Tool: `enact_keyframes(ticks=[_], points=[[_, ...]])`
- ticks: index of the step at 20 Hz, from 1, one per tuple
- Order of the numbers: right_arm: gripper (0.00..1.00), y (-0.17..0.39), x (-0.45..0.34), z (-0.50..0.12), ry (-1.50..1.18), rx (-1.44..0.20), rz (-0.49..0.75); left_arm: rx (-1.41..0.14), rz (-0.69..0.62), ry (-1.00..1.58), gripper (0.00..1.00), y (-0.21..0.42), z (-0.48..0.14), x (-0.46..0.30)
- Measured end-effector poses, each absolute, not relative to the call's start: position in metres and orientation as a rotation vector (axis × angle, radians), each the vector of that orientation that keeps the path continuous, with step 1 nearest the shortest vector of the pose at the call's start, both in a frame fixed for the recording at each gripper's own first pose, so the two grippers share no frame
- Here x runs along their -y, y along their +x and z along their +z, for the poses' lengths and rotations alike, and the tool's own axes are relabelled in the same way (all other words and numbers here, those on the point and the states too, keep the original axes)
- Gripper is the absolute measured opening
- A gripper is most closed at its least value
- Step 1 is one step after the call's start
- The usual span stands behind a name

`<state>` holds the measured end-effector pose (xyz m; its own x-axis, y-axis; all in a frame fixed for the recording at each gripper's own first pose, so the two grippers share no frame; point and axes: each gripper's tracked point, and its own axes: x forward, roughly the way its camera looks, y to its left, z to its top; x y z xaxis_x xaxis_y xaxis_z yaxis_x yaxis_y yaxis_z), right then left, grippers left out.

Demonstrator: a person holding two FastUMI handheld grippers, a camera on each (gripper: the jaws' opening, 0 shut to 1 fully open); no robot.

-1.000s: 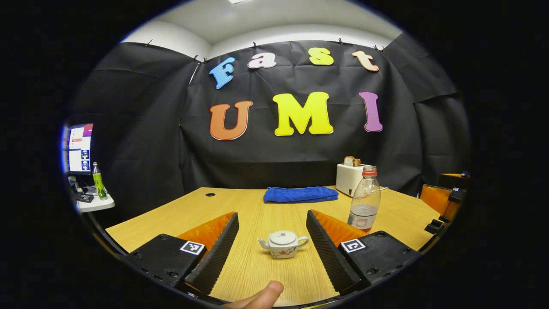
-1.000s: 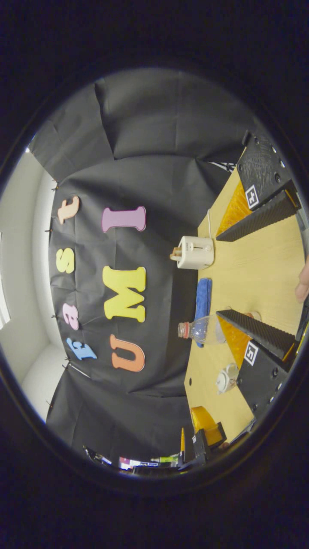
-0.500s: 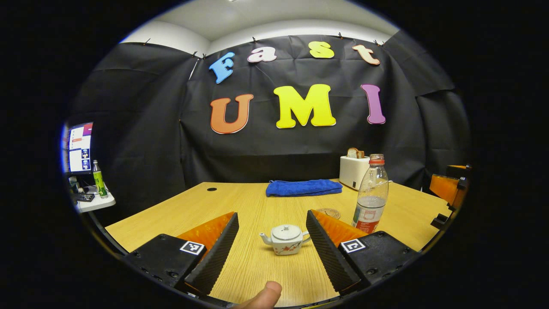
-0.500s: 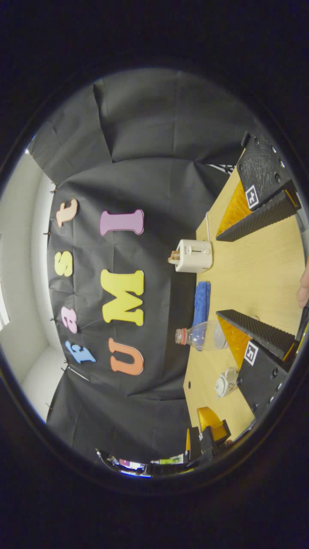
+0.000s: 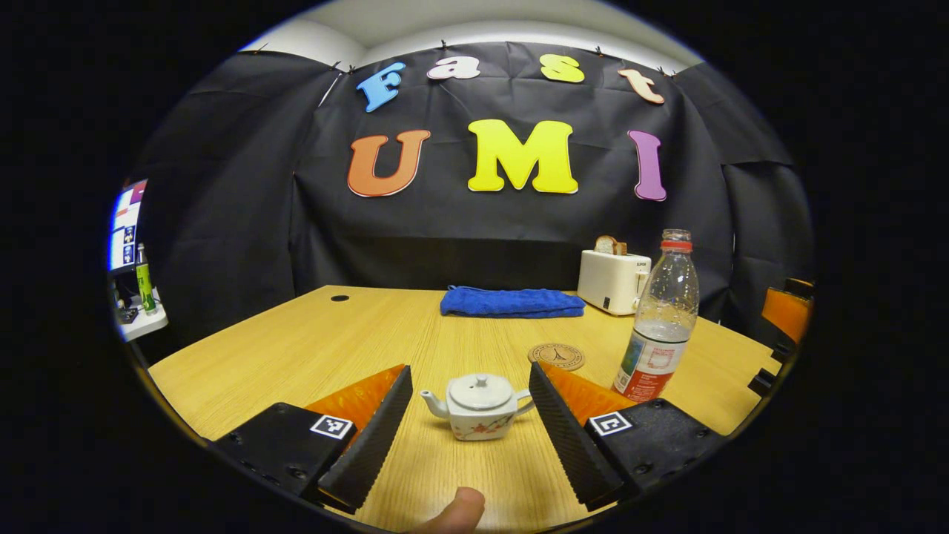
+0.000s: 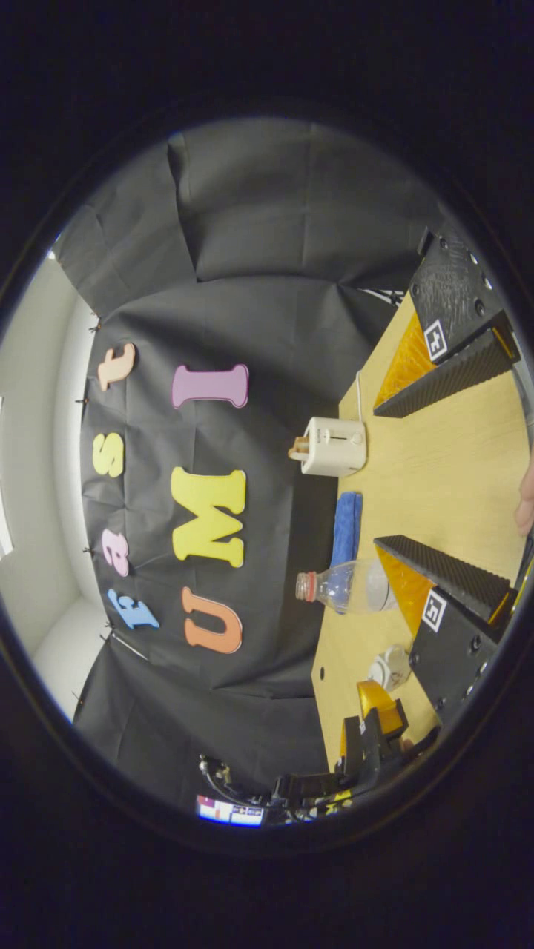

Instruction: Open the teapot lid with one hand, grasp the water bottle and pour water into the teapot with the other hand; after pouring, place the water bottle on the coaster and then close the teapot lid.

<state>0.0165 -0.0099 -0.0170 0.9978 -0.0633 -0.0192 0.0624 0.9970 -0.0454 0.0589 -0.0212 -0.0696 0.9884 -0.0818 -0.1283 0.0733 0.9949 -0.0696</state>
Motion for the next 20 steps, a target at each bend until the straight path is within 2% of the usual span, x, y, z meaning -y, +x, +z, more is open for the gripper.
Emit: enact_keyframes(ticks=[7,10,14,15,16,17,18,20], points=[[0.95,0.037,0.008,-0.03,-0.037,-0.048,-0.074,-0.178,-0.098,-0.069,0.96,0.091,-0.085,0.025],[0.97,0.041,0.003,-0.043,-0.016,-0.084,-0.057,-0.174,-0.141,-0.083,0.84,0.097,-0.084,0.031],[0.97,0.041,0.002,-0.058,-0.014,-0.124,-0.035,-0.158,-0.15,-0.088,0.56,0.1,-0.084,0.034],[0.97,0.041,0.002,-0.06,-0.015,-0.127,-0.033,-0.164,-0.158,-0.083,0.6,0.101,-0.085,0.037],[0.95,0.041,0.003,-0.06,-0.013,-0.127,-0.034,-0.179,-0.168,-0.076,0.58,0.101,-0.088,0.041],[0.95,0.041,0.005,-0.06,-0.01,-0.126,-0.035,-0.188,-0.176,-0.068,0.6,0.101,-0.09,0.044],[0.95,0.041,0.006,-0.06,-0.007,-0.126,-0.037,-0.187,-0.184,-0.062,0.52,0.102,-0.089,0.046],[0.95,0.041,0.006,-0.062,-0.006,-0.128,-0.033,-0.194,-0.178,-0.038,0.45,0.103,-0.092,0.046]])
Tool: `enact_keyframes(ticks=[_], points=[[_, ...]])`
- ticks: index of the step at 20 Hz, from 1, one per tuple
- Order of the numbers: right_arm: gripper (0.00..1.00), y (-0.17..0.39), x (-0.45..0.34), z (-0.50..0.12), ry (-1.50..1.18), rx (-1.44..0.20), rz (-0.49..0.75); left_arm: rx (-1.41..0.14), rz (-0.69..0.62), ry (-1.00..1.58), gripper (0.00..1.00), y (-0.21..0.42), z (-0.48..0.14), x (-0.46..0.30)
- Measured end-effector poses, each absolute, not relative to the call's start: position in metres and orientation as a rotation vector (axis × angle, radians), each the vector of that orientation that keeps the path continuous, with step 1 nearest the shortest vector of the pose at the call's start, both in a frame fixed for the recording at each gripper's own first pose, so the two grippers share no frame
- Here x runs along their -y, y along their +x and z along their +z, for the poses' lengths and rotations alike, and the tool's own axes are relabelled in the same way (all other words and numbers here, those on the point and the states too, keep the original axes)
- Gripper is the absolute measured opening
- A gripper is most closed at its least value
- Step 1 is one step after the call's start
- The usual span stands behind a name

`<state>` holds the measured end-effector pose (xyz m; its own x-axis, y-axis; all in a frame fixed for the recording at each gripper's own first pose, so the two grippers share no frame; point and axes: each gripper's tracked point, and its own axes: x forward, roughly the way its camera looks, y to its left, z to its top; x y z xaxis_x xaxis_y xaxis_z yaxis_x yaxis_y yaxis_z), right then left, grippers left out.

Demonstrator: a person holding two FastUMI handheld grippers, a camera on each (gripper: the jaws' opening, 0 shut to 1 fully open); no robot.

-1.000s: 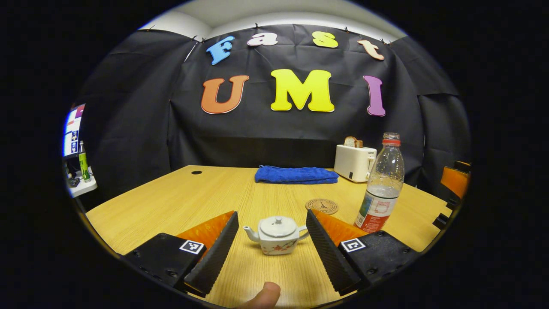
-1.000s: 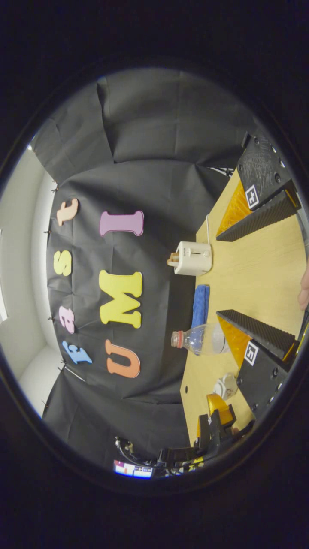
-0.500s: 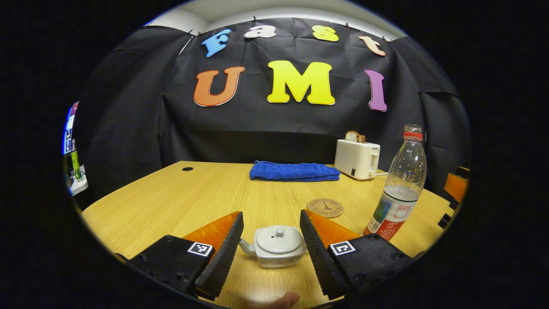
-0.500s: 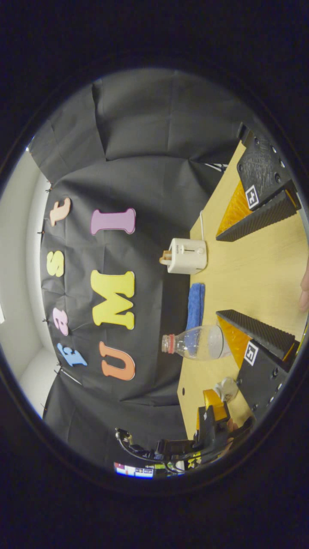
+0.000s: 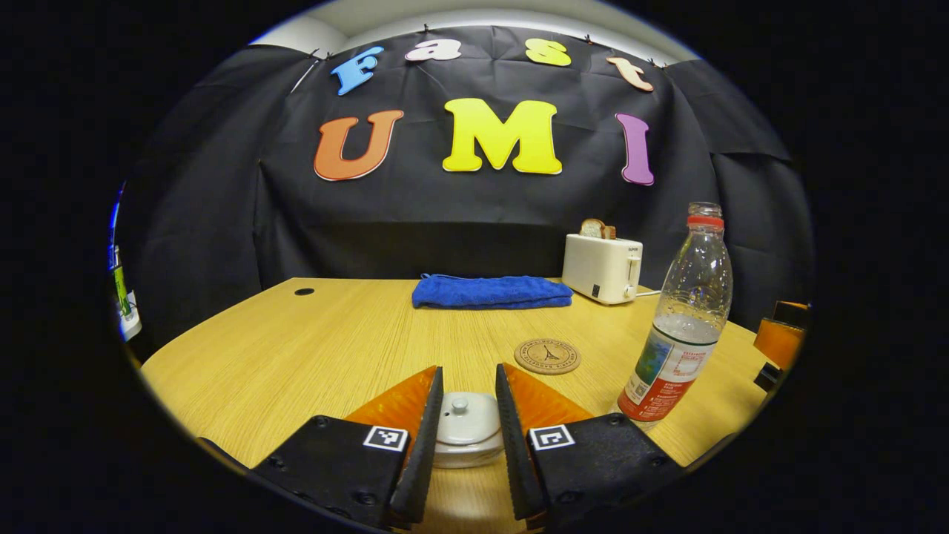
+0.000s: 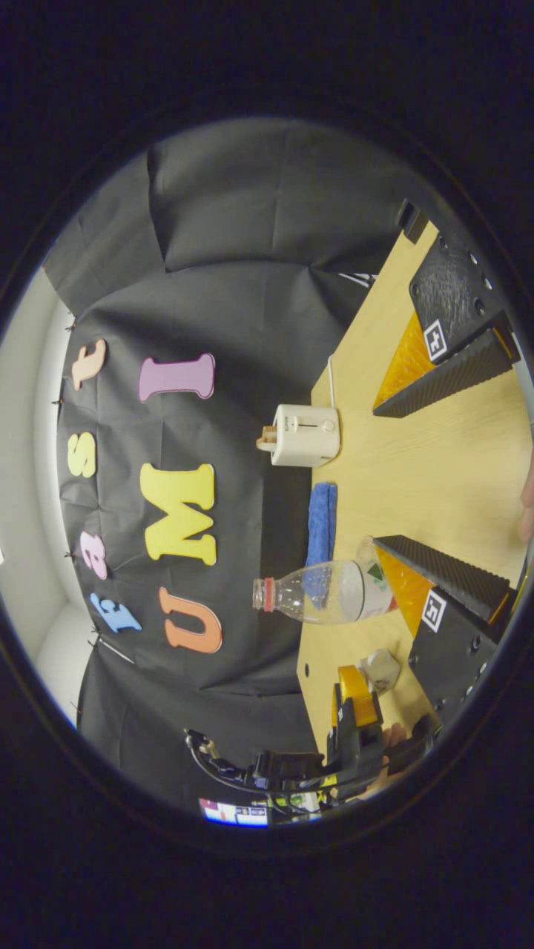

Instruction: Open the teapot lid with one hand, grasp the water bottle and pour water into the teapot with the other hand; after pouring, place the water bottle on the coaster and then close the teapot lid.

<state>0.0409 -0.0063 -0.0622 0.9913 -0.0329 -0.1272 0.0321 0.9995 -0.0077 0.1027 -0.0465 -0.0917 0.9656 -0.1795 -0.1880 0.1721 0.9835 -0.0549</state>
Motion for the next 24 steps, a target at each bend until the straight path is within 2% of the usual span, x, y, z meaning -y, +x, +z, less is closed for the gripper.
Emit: enact_keyframes(ticks=[3,4,5,6,7,12,15,24], points=[[0.95,0.04,0.004,-0.066,-0.008,-0.132,-0.014,-0.19,-0.156,-0.016,0.28,0.107,-0.092,0.045],[0.95,0.04,0.003,-0.068,0.0,-0.138,-0.008,-0.19,-0.15,-0.012,0.25,0.107,-0.092,0.041],[0.95,0.039,0.002,-0.07,0.01,-0.144,-0.002,-0.192,-0.142,-0.013,0.13,0.106,-0.093,0.039],[0.95,0.039,0.0,-0.072,0.018,-0.15,0.006,-0.195,-0.137,-0.013,0.17,0.107,-0.092,0.039],[0.95,0.039,-0.001,-0.073,0.023,-0.156,0.012,-0.195,-0.139,-0.011,0.1,0.107,-0.092,0.039],[0.97,0.038,-0.009,-0.073,0.026,-0.155,0.041,-0.185,-0.136,0.009,0.04,0.106,-0.083,0.037],[0.95,0.033,-0.019,-0.072,0.007,-0.143,0.06,-0.132,-0.129,0.009,0.03,0.103,-0.057,0.034],[0.97,0.047,-0.069,-0.075,-0.018,-0.164,0.132,-0.135,-0.158,-0.101,0.03,0.077,-0.017,0.008]])
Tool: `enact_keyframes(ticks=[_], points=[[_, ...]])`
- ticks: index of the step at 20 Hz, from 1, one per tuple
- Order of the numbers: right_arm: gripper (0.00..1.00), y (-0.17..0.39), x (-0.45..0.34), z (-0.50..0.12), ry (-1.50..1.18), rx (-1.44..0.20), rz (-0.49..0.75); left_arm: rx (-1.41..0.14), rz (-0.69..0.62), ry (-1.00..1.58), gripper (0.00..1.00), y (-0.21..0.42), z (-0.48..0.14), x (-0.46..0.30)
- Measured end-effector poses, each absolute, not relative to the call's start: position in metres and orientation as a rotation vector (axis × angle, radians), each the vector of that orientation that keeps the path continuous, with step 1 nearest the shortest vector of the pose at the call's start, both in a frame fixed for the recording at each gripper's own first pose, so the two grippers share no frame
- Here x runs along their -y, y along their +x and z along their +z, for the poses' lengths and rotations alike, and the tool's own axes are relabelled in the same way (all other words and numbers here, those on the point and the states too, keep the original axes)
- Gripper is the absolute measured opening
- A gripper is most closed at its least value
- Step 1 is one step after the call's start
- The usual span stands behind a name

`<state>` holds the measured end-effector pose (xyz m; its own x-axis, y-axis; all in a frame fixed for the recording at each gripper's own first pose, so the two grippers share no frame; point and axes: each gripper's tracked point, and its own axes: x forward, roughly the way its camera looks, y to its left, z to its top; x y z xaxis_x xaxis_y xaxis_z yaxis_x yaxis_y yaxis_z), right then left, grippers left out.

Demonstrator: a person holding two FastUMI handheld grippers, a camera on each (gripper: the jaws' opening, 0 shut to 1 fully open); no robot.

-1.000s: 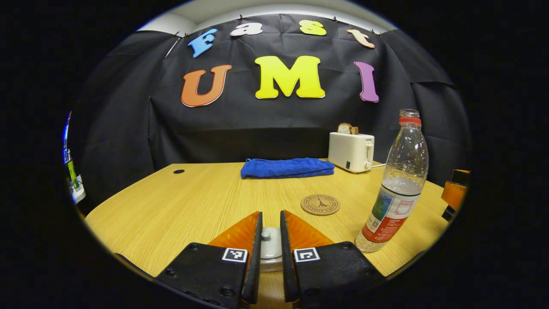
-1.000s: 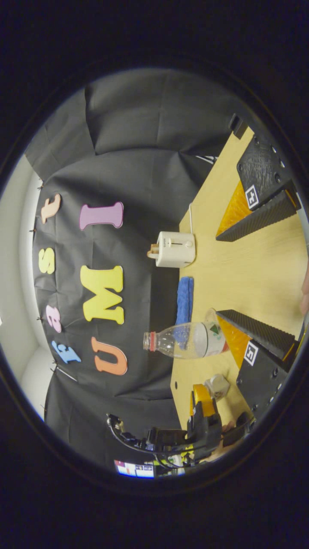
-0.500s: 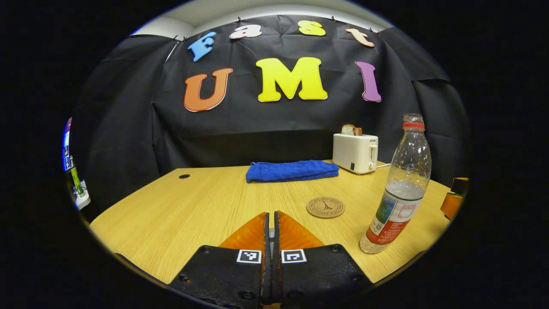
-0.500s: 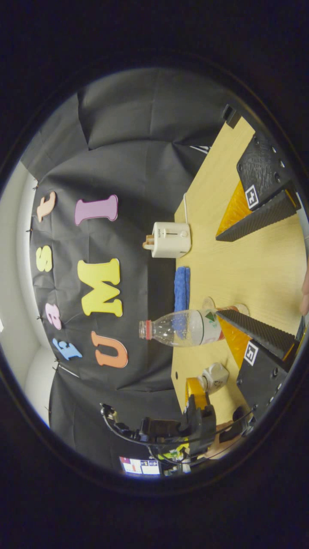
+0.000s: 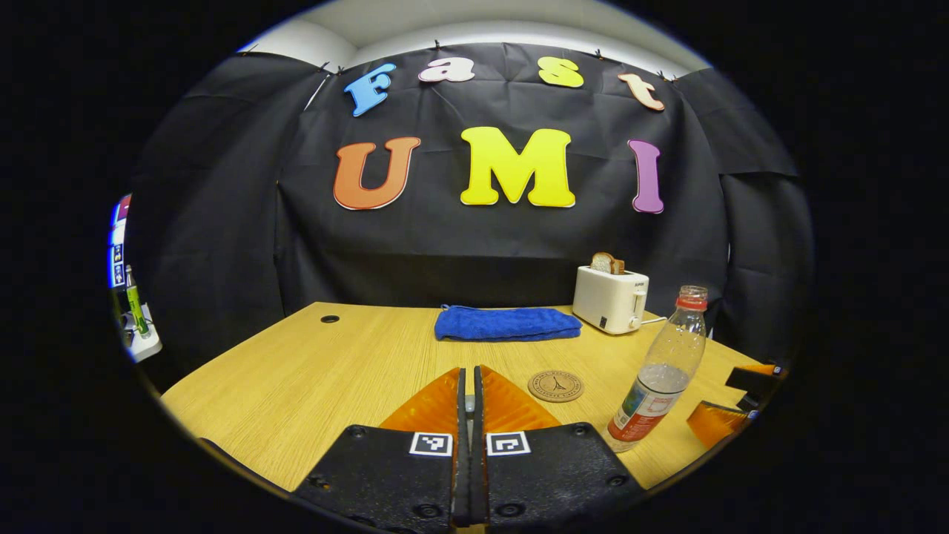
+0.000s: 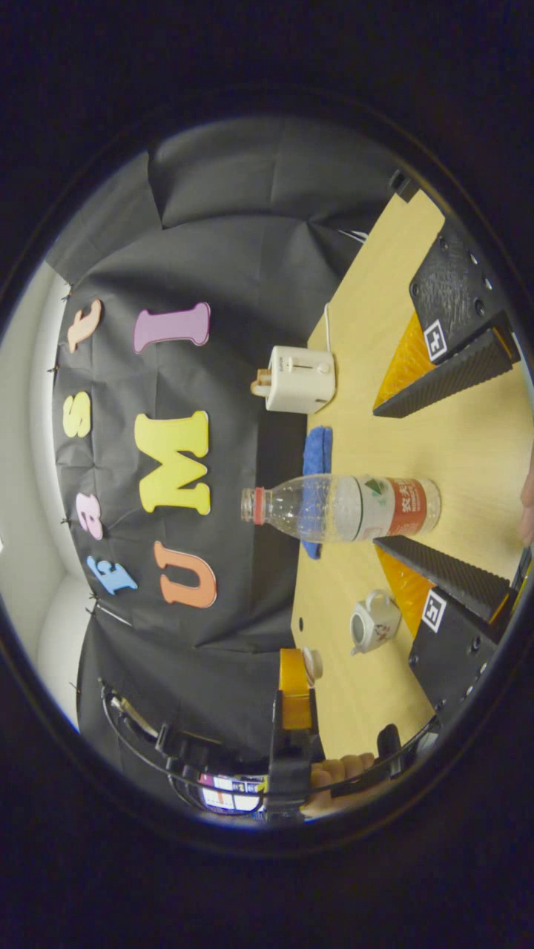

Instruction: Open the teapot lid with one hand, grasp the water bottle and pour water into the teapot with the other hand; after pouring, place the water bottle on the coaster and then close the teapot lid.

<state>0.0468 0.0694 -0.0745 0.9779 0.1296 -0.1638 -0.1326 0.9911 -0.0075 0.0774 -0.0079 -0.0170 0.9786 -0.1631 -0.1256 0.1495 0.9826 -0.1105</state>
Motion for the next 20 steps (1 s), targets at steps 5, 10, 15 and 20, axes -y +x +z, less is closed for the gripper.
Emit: enact_keyframes(ticks=[5,10,15,20], points=[[0.95,0.063,-0.093,-0.08,-0.017,-0.179,0.151,-0.144,-0.196,-0.167,0.03,0.07,-0.007,-0.007],[0.97,0.083,-0.105,-0.088,0.001,-0.196,0.135,-0.135,-0.228,-0.188,0.03,0.066,-0.002,-0.016],[0.95,0.102,-0.108,-0.093,0.002,-0.206,0.115,-0.136,-0.249,-0.204,0.03,0.067,-0.001,-0.02],[0.84,0.118,-0.108,-0.096,0.017,-0.218,0.108,-0.155,-0.234,-0.187,0.02,0.072,-0.01,-0.022]])
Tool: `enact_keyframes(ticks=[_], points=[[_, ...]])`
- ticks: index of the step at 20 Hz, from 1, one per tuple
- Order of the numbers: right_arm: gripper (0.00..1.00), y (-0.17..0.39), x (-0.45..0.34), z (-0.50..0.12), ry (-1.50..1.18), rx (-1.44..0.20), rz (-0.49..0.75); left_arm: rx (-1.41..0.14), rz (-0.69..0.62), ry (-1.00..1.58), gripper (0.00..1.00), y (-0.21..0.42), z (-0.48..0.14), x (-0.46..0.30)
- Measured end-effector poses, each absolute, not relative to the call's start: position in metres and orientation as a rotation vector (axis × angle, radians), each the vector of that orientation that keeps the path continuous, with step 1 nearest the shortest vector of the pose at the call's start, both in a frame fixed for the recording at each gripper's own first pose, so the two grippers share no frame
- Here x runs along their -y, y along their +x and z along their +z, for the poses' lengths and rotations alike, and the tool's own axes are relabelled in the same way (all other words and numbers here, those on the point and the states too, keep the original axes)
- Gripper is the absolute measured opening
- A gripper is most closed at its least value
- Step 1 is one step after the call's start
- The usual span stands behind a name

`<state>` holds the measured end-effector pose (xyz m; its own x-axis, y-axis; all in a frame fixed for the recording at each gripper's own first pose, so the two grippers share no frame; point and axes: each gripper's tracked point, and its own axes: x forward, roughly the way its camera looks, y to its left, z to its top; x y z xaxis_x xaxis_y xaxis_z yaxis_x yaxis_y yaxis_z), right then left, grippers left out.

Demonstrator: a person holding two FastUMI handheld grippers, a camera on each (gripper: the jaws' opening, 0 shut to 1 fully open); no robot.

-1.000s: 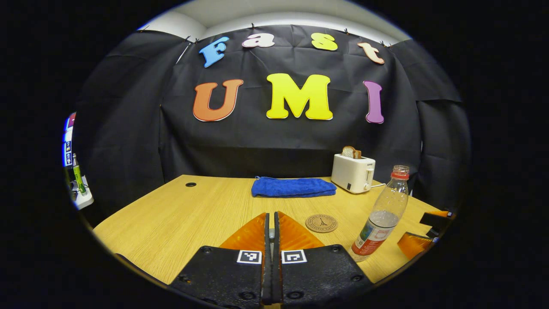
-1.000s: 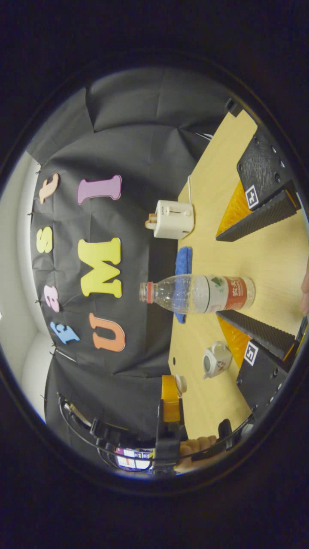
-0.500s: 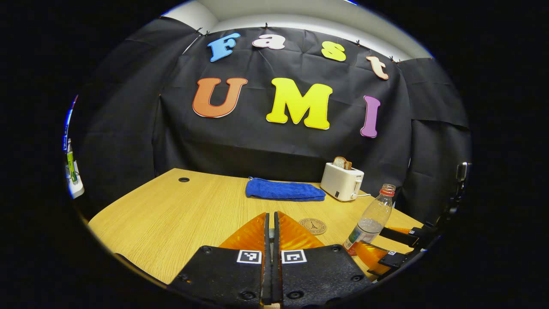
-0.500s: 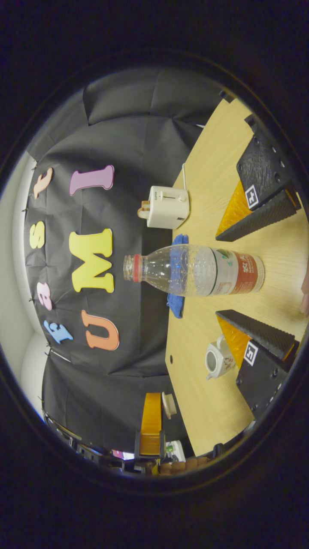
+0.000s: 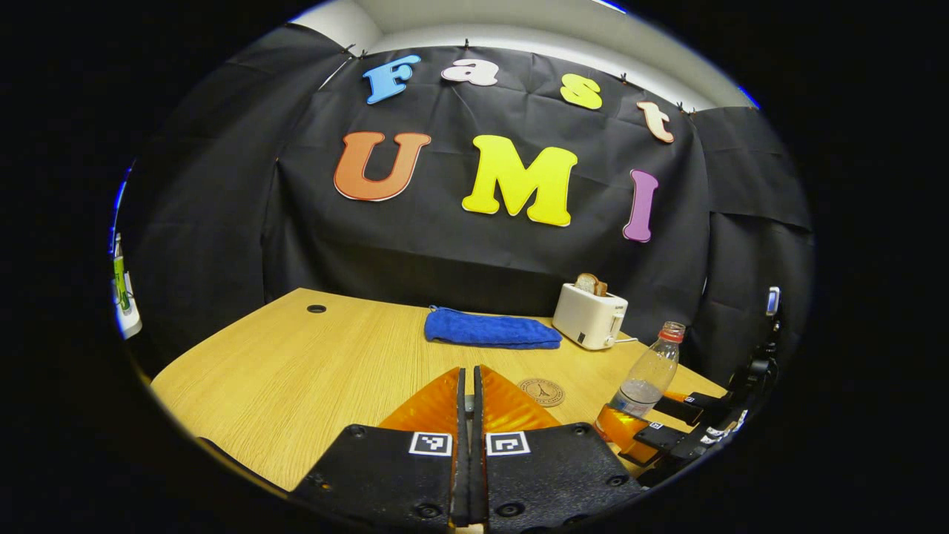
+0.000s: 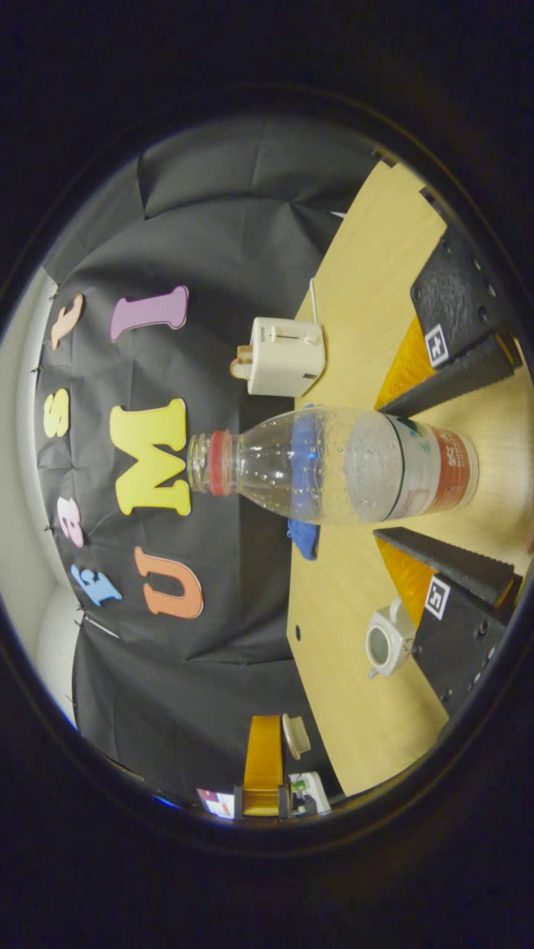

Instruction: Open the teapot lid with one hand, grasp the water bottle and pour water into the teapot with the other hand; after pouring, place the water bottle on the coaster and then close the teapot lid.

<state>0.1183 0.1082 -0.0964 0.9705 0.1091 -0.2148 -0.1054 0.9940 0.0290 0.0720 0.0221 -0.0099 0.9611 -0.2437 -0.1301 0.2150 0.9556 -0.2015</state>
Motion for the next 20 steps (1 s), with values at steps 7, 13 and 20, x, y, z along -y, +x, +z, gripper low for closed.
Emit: enact_keyframes(ticks=[7,13,20], points=[[0.7,0.114,-0.097,-0.096,0.038,-0.24,0.101,-0.153,-0.235,-0.153,0.03,0.068,-0.007,-0.021],[0.7,0.107,-0.086,-0.086,-0.082,-0.235,0.065,-0.141,-0.208,-0.134,0.03,0.065,0.0,-0.037],[0.7,0.112,-0.079,-0.081,-0.388,-0.222,-0.029,-0.136,-0.19,-0.143,0.03,0.063,0.005,-0.061]])
